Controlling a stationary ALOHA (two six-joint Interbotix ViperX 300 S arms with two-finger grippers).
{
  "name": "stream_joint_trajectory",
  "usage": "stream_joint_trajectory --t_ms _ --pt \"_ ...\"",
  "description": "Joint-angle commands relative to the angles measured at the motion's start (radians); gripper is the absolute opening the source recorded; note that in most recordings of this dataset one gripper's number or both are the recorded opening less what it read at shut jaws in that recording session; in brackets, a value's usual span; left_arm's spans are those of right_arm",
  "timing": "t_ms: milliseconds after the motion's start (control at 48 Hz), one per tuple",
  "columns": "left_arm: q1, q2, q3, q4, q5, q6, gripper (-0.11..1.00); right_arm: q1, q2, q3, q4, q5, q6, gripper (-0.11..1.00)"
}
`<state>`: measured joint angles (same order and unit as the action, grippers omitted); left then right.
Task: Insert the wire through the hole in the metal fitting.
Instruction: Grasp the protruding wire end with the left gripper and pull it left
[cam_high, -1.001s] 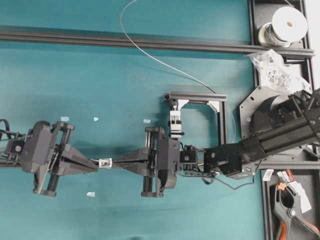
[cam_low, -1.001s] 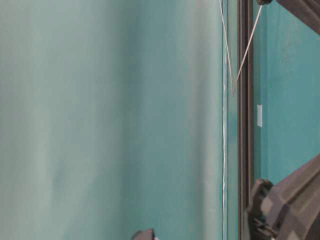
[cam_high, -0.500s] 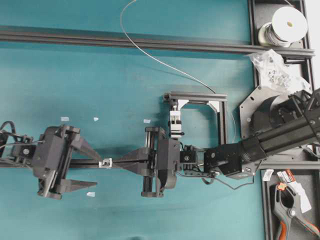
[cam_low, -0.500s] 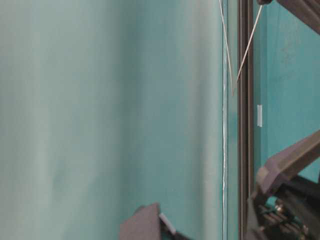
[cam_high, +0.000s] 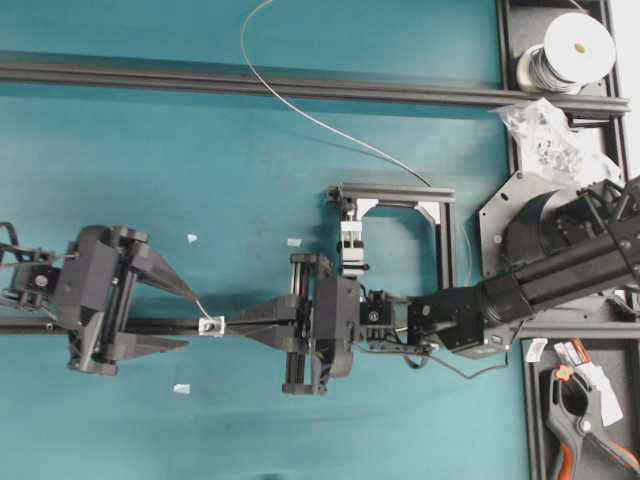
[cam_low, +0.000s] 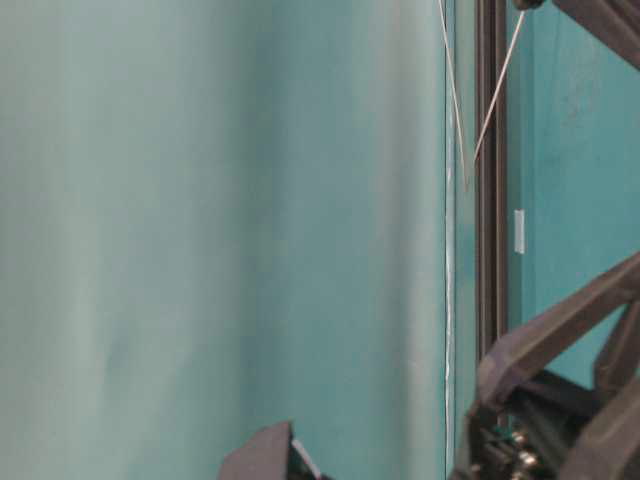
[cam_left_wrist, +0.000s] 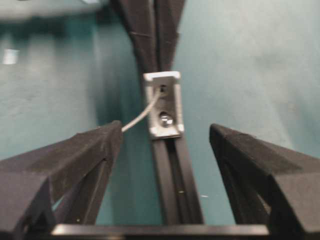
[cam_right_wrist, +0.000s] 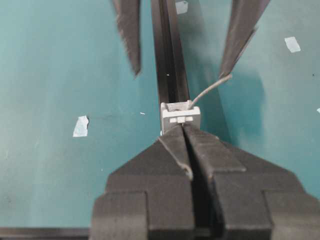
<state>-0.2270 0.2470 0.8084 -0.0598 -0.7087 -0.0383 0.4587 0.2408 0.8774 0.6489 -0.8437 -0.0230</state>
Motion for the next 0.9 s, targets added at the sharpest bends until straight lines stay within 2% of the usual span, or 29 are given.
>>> stream_joint_trajectory --t_ms 0,334,417,480,626,688,771,876 --pt "0.009 -0.041 0.005 -0.002 -0.005 -0.002 0.90 -0.003 -0.018 -0.014 -0.003 -0.006 -0.002 0.00" --pt "0.008 0.032 -0.049 -0.003 -0.003 -0.005 0.90 -0.003 -0.018 -0.014 -0.003 -0.011 -0.003 0.00" --pt "0.008 0.034 -0.057 -0.002 0.002 -0.005 0.86 -0.003 -0.020 -0.014 -0.003 -0.011 -0.003 0.00" --pt "0.008 0.028 -0.057 -0.003 0.020 -0.005 0.74 -0.003 -0.018 -0.014 -0.003 -0.011 -0.003 0.00" --pt "0.008 0.000 -0.046 -0.002 0.071 -0.006 0.31 -0.003 -0.020 -0.014 -0.003 -0.011 -0.003 0.00" --pt "0.006 -0.009 -0.044 -0.002 0.072 -0.006 0.16 -0.003 -0.020 -0.014 -0.003 -0.011 -0.003 0.00" --pt "0.005 -0.014 -0.049 -0.002 0.077 -0.006 0.01 -0.003 -0.018 -0.014 -0.003 -0.011 -0.003 0.00" --pt "0.005 -0.012 -0.051 -0.002 0.077 -0.006 -0.08 -0.003 -0.018 -0.014 -0.003 -0.011 -0.003 0.00"
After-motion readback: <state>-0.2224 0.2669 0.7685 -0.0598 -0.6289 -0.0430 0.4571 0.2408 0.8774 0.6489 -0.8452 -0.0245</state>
